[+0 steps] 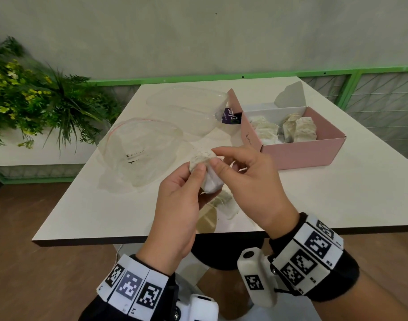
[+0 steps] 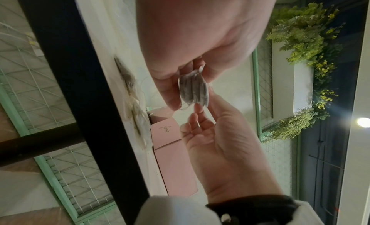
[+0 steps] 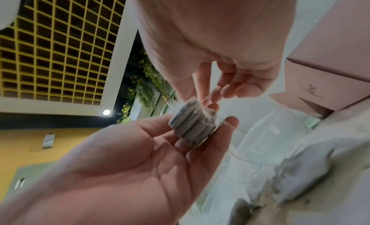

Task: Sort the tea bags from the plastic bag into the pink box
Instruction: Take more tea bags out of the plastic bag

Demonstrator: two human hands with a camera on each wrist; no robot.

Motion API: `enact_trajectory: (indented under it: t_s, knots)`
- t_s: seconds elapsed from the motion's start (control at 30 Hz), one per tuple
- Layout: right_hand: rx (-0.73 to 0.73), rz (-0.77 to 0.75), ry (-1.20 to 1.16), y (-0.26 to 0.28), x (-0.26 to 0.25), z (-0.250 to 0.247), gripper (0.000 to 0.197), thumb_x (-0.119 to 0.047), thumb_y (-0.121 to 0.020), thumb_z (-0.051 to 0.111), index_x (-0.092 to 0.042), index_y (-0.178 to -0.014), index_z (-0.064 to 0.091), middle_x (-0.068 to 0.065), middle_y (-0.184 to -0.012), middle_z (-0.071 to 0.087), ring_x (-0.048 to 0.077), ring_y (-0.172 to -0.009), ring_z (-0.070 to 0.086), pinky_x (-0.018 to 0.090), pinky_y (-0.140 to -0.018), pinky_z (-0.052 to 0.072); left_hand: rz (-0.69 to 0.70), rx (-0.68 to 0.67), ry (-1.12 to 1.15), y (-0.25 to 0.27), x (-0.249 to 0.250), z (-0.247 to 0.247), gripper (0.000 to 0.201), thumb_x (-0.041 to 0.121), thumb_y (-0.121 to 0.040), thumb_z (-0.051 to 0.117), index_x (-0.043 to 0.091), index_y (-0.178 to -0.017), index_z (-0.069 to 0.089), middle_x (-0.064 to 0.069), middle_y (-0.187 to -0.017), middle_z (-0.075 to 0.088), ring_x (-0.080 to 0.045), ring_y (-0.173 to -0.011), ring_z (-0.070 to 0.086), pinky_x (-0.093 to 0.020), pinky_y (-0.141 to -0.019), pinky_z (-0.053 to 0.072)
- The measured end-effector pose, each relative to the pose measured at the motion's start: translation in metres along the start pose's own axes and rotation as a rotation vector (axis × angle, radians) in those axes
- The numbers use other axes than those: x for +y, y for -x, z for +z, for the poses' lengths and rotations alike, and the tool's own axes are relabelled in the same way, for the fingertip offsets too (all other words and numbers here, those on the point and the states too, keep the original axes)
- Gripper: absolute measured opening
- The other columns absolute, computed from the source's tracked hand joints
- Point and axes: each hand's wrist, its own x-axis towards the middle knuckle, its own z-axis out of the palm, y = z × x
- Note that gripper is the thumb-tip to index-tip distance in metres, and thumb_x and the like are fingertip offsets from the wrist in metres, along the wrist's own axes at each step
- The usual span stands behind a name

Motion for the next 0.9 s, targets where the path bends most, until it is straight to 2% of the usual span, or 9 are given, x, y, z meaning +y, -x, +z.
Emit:
enact_trajectory:
  t_s: [0.17, 0.27, 0.33, 0.4, 0.43, 0.5, 0.6, 0.73, 0.9]
  knots:
    - [-0.094, 0.023, -0.036, -0.002, -0.0026, -0.0027, 0.019, -0.023, -0.088, 0.075, -0.041, -0.095, 0.077, 0.006, -0.101, 0.066, 0.014, -0.082, 0.053, 0.025, -0.079, 0.048, 0.008, 0.001, -0.026, -0.0018, -0.0017, -0.0038, 0.026, 0.019, -0.105, 0.052, 0.014, -0.105, 0.078, -0.018, -0.112, 0.075, -0.035, -0.114, 0.069, -0.05, -0.098, 0.057]
    - [-0.046, -0.006, -0.031, 0.0, -0.0005, 0.0003, 0.032, -0.016, -0.09, 0.074, -0.048, -0.091, 0.073, 0.003, -0.092, 0.061, 0.007, -0.074, 0.052, 0.023, -0.075, 0.046, -0.003, -0.005, -0.035, -0.0009, -0.0026, -0.0048, 0.027, 0.02, -0.106, 0.051, 0.013, -0.111, 0.076, -0.014, -0.112, 0.076, -0.029, -0.109, 0.071, -0.052, -0.099, 0.056]
    - [-0.042, -0.003, -0.06, 0.0014, -0.0017, 0.0014, 0.025, -0.015, -0.09, 0.073, -0.04, -0.096, 0.075, 0.001, -0.086, 0.062, 0.008, -0.071, 0.054, 0.022, -0.073, 0.048, -0.007, -0.009, -0.052, -0.0004, -0.0032, -0.0051, 0.028, 0.021, -0.106, 0.05, 0.01, -0.116, 0.074, -0.015, -0.113, 0.075, -0.031, -0.111, 0.071, -0.053, -0.099, 0.056]
    - [-0.072, 0.037, -0.159, 0.0012, -0.0028, 0.0006, 0.015, -0.012, -0.091, 0.071, -0.022, -0.1, 0.079, 0.005, -0.091, 0.072, 0.017, -0.083, 0.068, 0.03, -0.082, 0.056, -0.006, -0.015, -0.072, 0.0002, -0.0037, -0.0059, 0.028, 0.021, -0.106, 0.05, 0.01, -0.117, 0.073, -0.016, -0.113, 0.075, -0.034, -0.112, 0.07, -0.054, -0.098, 0.056]
    - [-0.086, 0.06, -0.21, 0.0008, -0.0027, -0.0004, 0.012, -0.009, -0.092, 0.07, -0.014, -0.099, 0.078, 0.008, -0.093, 0.076, 0.018, -0.088, 0.072, 0.033, -0.085, 0.058, -0.004, -0.014, -0.08, 0.0004, -0.0041, -0.0064, 0.028, 0.021, -0.106, 0.05, 0.01, -0.115, 0.074, -0.016, -0.113, 0.075, -0.033, -0.111, 0.07, -0.053, -0.097, 0.057]
    - [-0.087, 0.087, -0.257, -0.0003, -0.0028, -0.0018, 0.007, -0.006, -0.091, 0.07, -0.006, -0.094, 0.077, 0.012, -0.09, 0.077, 0.017, -0.085, 0.072, 0.033, -0.083, 0.06, 0.002, -0.008, -0.091, 0.0007, -0.0048, -0.0072, 0.026, 0.021, -0.106, 0.052, 0.011, -0.11, 0.075, -0.017, -0.11, 0.075, -0.031, -0.105, 0.072, -0.054, -0.095, 0.058]
    - [-0.063, 0.077, -0.269, -0.0015, -0.0026, -0.0031, 0.007, -0.005, -0.09, 0.071, -0.003, -0.093, 0.077, 0.014, -0.089, 0.076, 0.019, -0.084, 0.071, 0.037, -0.083, 0.06, 0.019, -0.023, -0.124, 0.0014, -0.005, -0.0076, 0.025, 0.02, -0.105, 0.053, 0.013, -0.106, 0.076, -0.016, -0.108, 0.076, -0.03, -0.103, 0.072, -0.05, -0.091, 0.06]
    - [-0.08, 0.079, -0.27, -0.0007, -0.0029, -0.0052, 0.013, -0.006, -0.089, 0.072, -0.007, -0.1, 0.079, 0.008, -0.095, 0.077, 0.017, -0.094, 0.073, 0.027, -0.085, 0.058, 0.047, -0.049, -0.16, 0.0033, -0.004, -0.0076, 0.024, 0.017, -0.105, 0.053, 0.013, -0.112, 0.075, -0.011, -0.106, 0.078, -0.026, -0.102, 0.074, -0.037, -0.087, 0.061]
    - [-0.126, 0.076, -0.234, 0.0005, -0.0003, -0.0055, 0.016, -0.008, -0.092, 0.069, -0.012, -0.103, 0.079, 0.008, -0.092, 0.071, 0.014, -0.094, 0.071, 0.024, -0.088, 0.054, 0.09, -0.062, -0.193, 0.0058, -0.0037, -0.0076, 0.023, 0.019, -0.103, 0.056, 0.011, -0.107, 0.077, -0.012, -0.101, 0.078, -0.027, -0.097, 0.074, -0.035, -0.085, 0.061]
